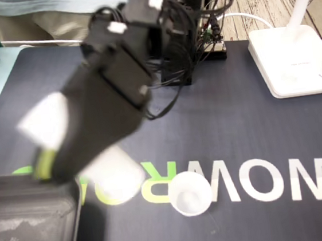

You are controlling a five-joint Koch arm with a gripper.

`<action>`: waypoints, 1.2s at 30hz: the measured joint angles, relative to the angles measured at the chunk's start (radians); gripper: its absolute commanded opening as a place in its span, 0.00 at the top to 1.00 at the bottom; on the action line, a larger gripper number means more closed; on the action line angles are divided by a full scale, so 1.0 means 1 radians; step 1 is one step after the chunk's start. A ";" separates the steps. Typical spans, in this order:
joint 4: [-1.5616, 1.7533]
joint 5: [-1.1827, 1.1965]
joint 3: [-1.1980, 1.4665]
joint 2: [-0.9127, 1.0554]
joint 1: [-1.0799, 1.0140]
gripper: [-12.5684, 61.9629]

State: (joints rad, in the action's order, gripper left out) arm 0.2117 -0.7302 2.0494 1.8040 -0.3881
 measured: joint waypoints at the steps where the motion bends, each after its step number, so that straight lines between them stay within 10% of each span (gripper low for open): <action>1: -0.014 0.014 -0.011 -0.005 -0.006 0.82; 14: -0.052 0.770 -0.499 -0.468 -0.204 0.82; 36: 0.222 1.606 -0.563 -0.864 -0.276 0.82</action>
State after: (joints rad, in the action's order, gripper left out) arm 0.4341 0.8759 1.4864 0.9403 -0.6642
